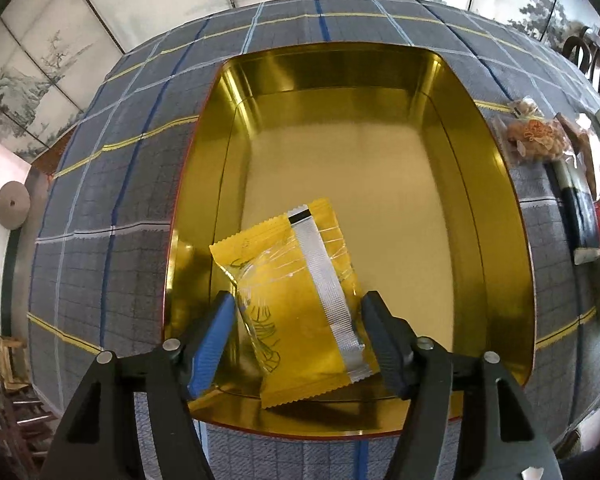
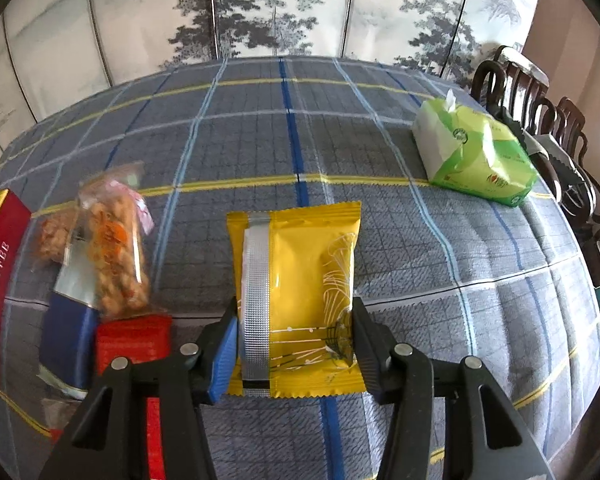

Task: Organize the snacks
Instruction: 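Lower the smaller yellow packet into the gold tin and open the left gripper, then carry the large yellow packet into the gold tin and open the right gripper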

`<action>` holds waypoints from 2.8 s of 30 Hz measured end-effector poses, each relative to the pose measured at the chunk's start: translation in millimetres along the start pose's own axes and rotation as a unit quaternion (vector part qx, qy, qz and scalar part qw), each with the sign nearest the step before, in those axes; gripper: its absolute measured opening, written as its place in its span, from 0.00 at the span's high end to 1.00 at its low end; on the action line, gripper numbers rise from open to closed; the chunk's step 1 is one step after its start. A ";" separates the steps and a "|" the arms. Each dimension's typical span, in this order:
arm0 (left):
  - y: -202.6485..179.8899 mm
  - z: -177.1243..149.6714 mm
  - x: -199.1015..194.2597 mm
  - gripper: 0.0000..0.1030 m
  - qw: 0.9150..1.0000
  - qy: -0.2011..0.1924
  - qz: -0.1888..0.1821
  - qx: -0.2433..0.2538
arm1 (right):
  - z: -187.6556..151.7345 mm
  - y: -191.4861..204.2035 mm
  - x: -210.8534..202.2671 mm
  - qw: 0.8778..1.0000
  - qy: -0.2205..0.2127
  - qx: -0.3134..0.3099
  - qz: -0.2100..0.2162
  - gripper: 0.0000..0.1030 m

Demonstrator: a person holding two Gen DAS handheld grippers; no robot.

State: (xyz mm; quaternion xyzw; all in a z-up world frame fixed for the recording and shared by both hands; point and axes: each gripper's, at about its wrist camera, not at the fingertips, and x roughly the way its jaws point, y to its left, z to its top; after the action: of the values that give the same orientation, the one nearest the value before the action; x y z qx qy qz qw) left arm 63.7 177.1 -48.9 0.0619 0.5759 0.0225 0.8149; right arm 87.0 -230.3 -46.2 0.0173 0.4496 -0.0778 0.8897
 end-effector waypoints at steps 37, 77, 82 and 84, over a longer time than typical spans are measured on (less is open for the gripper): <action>32.2 -49.3 -70.1 0.15 0.985 -0.102 0.035 -0.133 | -17.0 210.5 -97.8 0.972 -0.043 -0.133 0.190 0.50; 123.4 -85.4 -72.4 0.14 0.959 -0.078 0.031 -0.269 | -43.5 347.9 -58.8 0.959 0.048 -0.175 0.216 0.50; 124.2 -87.0 -68.0 0.14 0.959 -0.072 0.029 -0.273 | -45.9 349.4 -58.3 0.959 0.046 -0.183 0.213 0.49; 123.2 -87.2 -67.4 0.14 0.959 -0.071 0.029 -0.272 | -46.4 349.1 -56.9 0.958 0.052 -0.181 0.216 0.49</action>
State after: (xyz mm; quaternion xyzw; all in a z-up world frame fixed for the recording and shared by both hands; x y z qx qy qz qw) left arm -36.8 298.5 1.1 -0.1439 0.4868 0.1980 0.8385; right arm 70.6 126.0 -41.8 -0.0433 0.4876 0.1997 0.8488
